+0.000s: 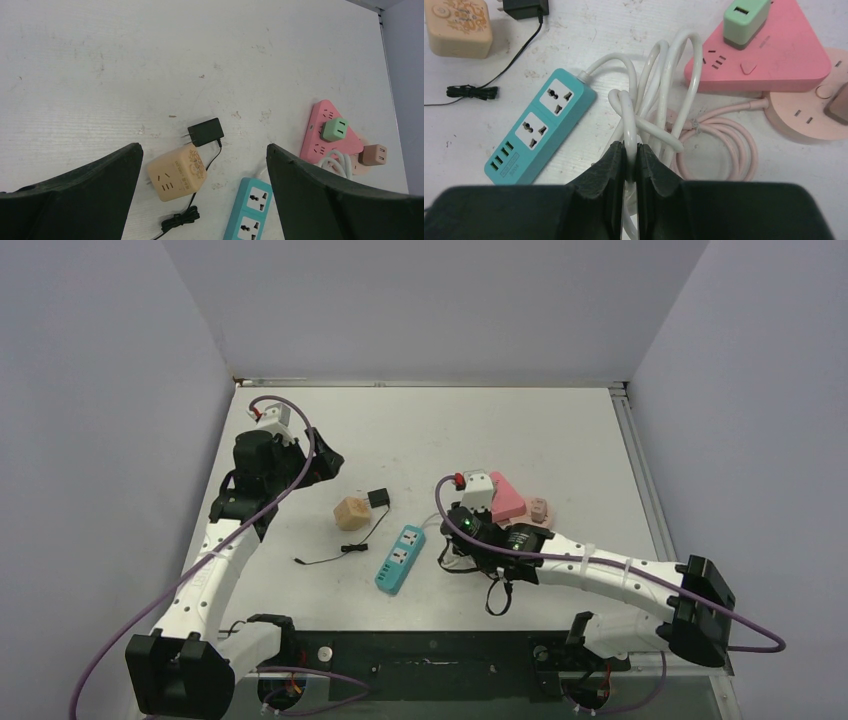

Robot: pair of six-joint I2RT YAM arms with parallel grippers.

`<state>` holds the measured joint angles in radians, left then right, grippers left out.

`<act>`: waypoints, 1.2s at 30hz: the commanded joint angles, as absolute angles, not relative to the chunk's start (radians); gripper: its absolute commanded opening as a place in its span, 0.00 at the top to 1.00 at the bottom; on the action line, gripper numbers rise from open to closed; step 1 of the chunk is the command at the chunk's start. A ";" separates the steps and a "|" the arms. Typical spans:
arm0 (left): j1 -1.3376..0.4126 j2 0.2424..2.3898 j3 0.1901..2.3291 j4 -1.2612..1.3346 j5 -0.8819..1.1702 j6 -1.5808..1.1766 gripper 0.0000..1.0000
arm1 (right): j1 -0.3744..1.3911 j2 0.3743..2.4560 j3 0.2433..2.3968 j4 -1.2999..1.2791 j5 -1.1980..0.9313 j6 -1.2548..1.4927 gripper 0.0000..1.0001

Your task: Pull the plug off the socket

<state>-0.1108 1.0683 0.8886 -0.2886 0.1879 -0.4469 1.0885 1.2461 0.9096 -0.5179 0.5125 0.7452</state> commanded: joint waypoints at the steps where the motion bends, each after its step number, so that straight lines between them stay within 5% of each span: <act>1: -0.117 1.071 0.936 -0.271 0.198 -0.433 0.09 | 1.113 1.294 0.887 -0.432 0.462 0.796 0.95; 16: -0.129 1.095 0.943 -0.288 0.173 -0.419 0.09 | 1.183 1.461 0.779 -0.036 0.395 0.867 0.95; 36: -0.127 1.070 0.946 -0.284 0.183 -0.419 0.09 | 1.183 1.778 1.021 0.318 0.323 0.680 0.92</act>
